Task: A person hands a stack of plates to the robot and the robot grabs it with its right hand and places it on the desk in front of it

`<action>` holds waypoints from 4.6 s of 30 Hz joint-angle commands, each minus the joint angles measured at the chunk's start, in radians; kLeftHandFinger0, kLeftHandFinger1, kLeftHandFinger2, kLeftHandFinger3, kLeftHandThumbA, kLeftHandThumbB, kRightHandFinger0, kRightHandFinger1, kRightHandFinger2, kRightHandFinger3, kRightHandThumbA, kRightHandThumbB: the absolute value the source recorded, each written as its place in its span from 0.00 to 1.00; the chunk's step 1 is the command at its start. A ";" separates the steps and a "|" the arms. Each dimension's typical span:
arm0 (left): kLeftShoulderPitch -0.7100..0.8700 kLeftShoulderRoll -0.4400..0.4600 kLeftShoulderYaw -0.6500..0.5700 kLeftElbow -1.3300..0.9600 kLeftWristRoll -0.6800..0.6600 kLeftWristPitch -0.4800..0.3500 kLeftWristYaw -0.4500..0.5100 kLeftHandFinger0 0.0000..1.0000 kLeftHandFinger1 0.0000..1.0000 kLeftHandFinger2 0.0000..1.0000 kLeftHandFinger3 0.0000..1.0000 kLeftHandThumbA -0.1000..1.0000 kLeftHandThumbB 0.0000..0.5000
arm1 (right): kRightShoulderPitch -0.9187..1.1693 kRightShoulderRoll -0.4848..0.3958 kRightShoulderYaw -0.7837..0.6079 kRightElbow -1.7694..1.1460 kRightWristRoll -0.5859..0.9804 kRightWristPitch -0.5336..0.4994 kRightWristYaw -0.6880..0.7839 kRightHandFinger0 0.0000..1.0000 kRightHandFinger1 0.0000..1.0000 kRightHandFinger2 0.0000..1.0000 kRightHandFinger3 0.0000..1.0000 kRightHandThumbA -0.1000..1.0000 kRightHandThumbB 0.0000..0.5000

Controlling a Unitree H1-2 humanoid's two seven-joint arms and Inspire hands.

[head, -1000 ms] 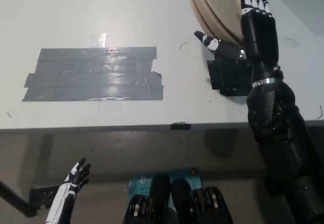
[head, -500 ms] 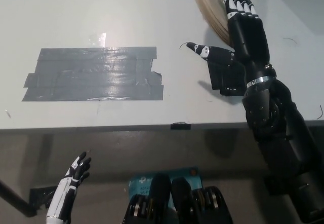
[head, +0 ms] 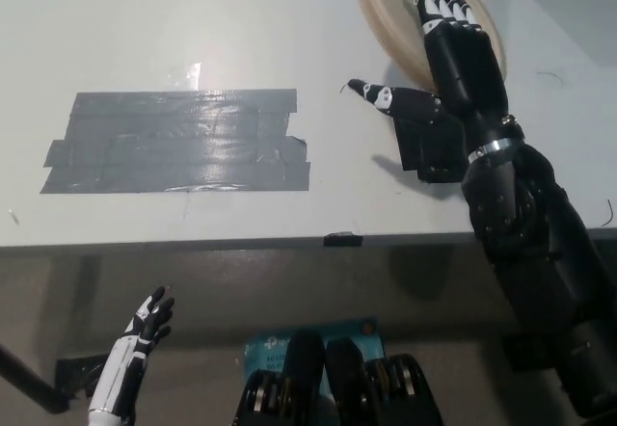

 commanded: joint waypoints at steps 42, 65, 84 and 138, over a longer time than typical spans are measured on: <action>-0.029 0.018 0.001 -0.027 -0.002 -0.001 -0.022 1.00 1.00 1.00 1.00 1.00 0.48 | -0.112 -0.120 0.000 -0.278 -0.206 0.100 -0.354 0.00 0.00 0.17 0.29 0.55 0.09; -0.053 0.025 0.004 -0.020 0.000 -0.001 -0.034 1.00 1.00 1.00 1.00 1.00 0.45 | 0.005 -0.244 0.225 0.127 -0.291 -0.047 -0.341 0.00 0.00 0.02 0.14 0.51 0.17; -0.058 0.029 0.002 -0.011 0.008 -0.008 -0.035 1.00 1.00 1.00 1.00 1.00 0.44 | 0.005 -0.215 0.264 0.136 -0.199 -0.090 -0.234 0.20 0.33 0.50 0.49 0.83 0.61; -0.122 0.011 0.003 0.007 -0.004 -0.021 -0.027 1.00 1.00 1.00 1.00 1.00 0.40 | 0.355 -0.376 -0.194 -1.204 1.237 0.031 0.226 1.00 1.00 1.00 1.00 1.00 1.00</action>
